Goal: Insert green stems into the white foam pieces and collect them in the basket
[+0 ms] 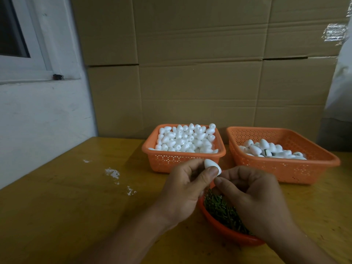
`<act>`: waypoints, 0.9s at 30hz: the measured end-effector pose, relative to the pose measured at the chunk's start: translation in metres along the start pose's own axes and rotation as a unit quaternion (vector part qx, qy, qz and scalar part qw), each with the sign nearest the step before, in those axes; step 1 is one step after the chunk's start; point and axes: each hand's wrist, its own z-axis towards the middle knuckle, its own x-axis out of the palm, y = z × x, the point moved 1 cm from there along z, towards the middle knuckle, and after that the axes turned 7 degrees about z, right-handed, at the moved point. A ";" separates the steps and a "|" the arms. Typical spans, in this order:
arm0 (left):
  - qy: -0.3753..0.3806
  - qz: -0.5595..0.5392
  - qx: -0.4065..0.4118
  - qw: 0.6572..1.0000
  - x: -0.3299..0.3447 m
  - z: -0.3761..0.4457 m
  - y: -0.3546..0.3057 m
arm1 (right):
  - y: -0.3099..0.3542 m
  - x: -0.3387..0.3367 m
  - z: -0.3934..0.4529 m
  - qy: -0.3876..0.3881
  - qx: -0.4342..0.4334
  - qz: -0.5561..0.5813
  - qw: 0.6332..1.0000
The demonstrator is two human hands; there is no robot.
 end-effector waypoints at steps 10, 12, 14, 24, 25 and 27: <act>0.010 0.064 0.049 0.997 0.001 -0.002 -0.003 | 0.005 0.003 -0.003 0.032 -0.018 0.021 0.999; 0.011 0.068 0.056 0.996 0.002 -0.002 -0.004 | 0.004 0.004 -0.002 0.030 -0.019 0.024 0.999; 0.013 0.067 0.059 0.996 0.002 -0.002 -0.005 | 0.002 0.004 -0.002 0.026 -0.017 0.032 0.999; 0.003 0.040 0.068 0.997 0.003 -0.002 -0.003 | 0.002 0.003 -0.001 0.016 -0.006 0.077 0.997; -0.001 0.033 0.066 0.997 0.004 -0.002 -0.002 | 0.002 0.002 0.000 0.014 0.002 0.079 0.997; -0.005 0.026 0.057 0.998 0.005 -0.002 0.000 | 0.003 0.000 0.001 0.014 0.016 0.076 0.997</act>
